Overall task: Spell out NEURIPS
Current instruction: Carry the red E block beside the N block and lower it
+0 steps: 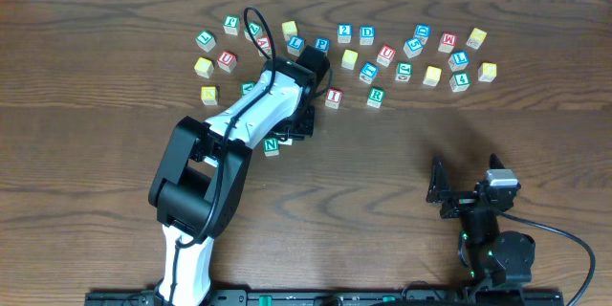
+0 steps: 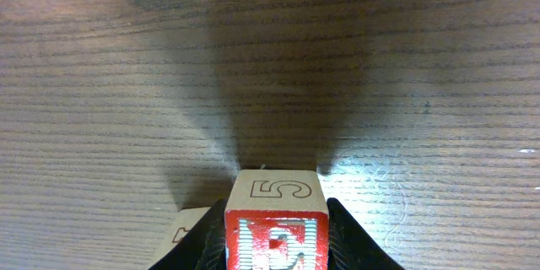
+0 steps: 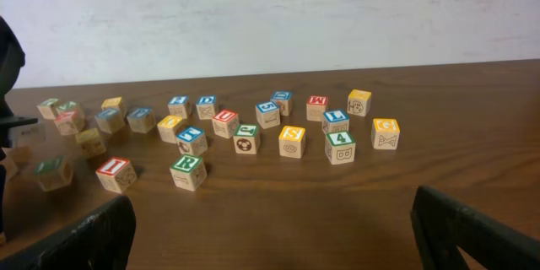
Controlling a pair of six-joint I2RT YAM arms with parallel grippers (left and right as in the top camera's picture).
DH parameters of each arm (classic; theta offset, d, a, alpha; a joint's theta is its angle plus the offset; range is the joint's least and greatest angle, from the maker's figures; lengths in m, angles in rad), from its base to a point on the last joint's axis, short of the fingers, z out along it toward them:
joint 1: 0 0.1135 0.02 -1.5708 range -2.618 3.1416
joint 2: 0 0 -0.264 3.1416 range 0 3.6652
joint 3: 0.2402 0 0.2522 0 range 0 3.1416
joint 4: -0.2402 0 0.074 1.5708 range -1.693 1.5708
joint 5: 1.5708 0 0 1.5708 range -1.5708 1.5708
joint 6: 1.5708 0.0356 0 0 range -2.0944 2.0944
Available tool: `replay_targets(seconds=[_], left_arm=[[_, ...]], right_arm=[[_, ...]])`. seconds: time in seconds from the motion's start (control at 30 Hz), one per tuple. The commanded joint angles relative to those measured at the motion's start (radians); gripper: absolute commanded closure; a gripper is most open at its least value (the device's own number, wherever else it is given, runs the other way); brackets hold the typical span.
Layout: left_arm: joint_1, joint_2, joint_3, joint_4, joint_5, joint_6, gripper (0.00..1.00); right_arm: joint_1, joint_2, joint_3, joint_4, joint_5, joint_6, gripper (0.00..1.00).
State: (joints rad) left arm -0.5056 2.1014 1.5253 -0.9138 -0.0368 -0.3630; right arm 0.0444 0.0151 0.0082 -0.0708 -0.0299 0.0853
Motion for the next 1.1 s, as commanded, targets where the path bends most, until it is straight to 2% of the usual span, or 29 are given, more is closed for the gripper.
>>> replay_targets(seconds=[0.0,0.53,1.07], left_arm=[[0.009,0.027,-0.036,-0.024,0.032,-0.018,0.73],[0.009,0.027,-0.036,-0.074,0.146,-0.043,0.73],[0.009,0.027,-0.036,-0.034,0.115,-0.024,0.71]], right_arm=[[0.002,-0.003,-0.003,-0.003,-0.006,-0.007,0.01],[0.002,-0.003,-0.003,-0.003,-0.006,-0.007,0.01],[0.002,-0.003,-0.003,-0.003,-0.006,-0.007,0.01]])
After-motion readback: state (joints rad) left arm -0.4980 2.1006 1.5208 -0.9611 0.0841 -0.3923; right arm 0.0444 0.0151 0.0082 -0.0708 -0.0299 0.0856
